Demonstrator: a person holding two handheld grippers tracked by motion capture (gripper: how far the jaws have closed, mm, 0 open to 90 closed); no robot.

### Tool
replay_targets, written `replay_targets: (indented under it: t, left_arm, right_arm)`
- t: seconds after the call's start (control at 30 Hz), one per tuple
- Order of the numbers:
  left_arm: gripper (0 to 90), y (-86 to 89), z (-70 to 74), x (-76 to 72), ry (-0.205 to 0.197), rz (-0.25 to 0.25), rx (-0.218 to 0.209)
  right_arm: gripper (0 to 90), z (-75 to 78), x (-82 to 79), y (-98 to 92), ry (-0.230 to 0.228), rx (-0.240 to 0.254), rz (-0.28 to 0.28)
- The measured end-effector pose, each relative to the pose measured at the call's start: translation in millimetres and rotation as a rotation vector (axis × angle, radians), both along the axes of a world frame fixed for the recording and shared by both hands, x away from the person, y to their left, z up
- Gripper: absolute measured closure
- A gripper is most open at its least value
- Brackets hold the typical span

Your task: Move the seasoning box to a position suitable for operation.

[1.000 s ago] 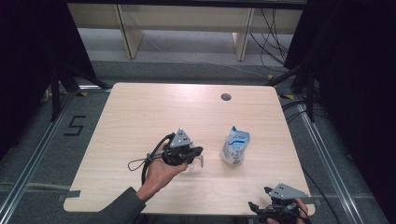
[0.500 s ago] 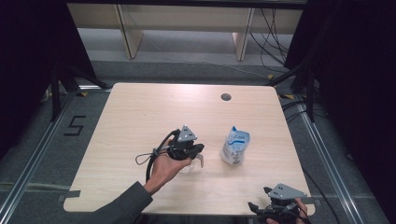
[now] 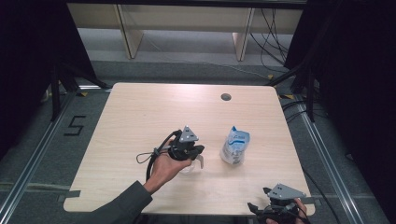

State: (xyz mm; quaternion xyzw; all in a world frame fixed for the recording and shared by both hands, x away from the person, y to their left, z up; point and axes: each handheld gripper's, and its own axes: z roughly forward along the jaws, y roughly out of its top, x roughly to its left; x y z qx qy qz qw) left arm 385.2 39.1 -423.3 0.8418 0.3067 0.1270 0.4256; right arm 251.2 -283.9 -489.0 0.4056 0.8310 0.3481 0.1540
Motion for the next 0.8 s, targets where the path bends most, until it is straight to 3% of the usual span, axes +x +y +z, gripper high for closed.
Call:
replay_targets:
  t: [0.4, 0.8]
  left_arm:
    - [89.0, 4.9, 2.5, -15.4, -0.019, -0.048, 0.049]
    - [87.9, 35.2, 3.8, -41.2, -0.046, -0.08, 0.092]
  right_arm:
    - [20.2, -0.6, -0.5, 0.8, 0.008, 0.004, -0.009]
    - [20.2, -1.7, 1.2, 0.1, 0.007, -0.003, 0.008]
